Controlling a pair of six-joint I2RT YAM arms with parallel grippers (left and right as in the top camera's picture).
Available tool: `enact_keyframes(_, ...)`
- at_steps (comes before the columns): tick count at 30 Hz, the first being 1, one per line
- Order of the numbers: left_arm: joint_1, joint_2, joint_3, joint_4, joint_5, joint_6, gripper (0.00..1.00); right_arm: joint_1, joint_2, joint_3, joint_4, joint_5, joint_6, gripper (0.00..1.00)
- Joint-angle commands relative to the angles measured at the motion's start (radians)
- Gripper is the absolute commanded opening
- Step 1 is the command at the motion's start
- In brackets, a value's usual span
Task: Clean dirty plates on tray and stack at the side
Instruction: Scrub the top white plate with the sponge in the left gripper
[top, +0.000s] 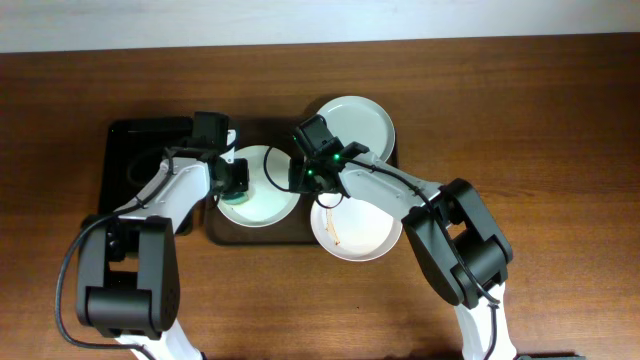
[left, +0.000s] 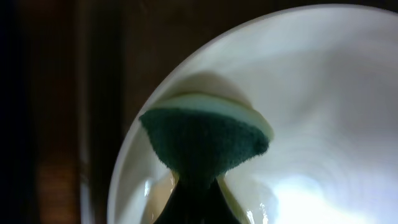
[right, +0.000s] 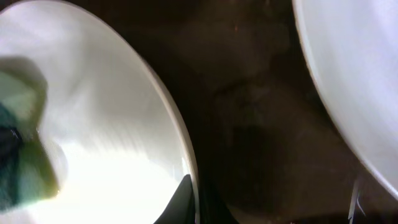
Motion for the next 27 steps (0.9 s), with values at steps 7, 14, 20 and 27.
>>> enact_keyframes(7,-0.074,0.012,-0.005,-0.072,0.236,0.194,0.01,-0.011,0.014,0.003,-0.012,0.029,0.009,0.04)
enact_keyframes(14,-0.071,0.045,-0.005,0.153,0.089,0.145,0.01,-0.011,0.014,0.003,-0.012,0.029,0.009,0.04)
enact_keyframes(20,-0.064,0.163,0.016,0.007,-0.004,-0.039,0.01,-0.011,0.014,0.003,-0.008,0.028,0.009,0.04)
enact_keyframes(27,0.049,0.163,0.294,-0.401,-0.003,-0.053,0.01,-0.011,0.014,0.003,-0.008,0.028,0.009,0.04)
